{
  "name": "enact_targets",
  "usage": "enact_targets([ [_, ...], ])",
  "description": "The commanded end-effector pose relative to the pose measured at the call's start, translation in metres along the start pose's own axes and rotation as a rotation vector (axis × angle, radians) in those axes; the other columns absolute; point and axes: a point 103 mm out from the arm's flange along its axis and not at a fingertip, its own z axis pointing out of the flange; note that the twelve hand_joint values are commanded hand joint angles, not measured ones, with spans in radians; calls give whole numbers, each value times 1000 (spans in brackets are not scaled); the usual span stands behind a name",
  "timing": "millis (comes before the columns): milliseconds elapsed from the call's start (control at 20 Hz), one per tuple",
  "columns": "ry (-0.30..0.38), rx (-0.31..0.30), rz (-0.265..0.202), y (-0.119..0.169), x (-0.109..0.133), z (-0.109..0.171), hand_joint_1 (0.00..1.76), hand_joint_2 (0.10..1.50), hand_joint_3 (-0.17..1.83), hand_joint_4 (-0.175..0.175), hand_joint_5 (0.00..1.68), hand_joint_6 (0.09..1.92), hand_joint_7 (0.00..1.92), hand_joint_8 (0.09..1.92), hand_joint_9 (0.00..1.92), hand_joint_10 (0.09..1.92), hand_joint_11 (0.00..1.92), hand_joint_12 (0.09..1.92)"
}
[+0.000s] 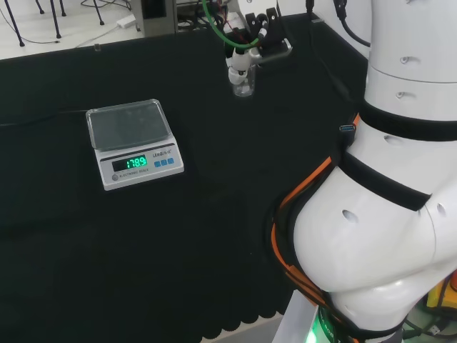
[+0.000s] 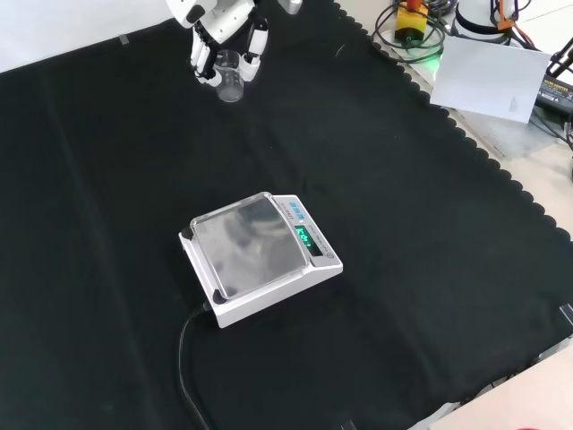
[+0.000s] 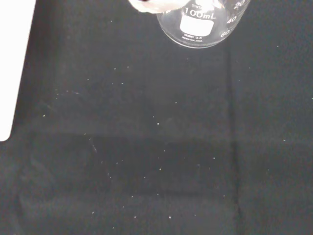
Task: Put the beaker on the electronic balance.
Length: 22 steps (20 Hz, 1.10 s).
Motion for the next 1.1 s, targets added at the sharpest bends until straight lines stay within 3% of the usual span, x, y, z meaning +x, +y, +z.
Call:
enact_targets([
  [50,4,-4,-12,-2,5,-3,1120,1230,-64,-175,810,1265,611,940,906,1006,869,1076],
  [550,-18,-9,-22,-5,16,-11,1120,1229,-62,-175,810,1265,616,952,907,1012,867,1079],
  [1100,-90,-62,-33,-22,38,-50,1120,1228,-60,-175,811,1265,617,961,910,1017,863,1081],
])
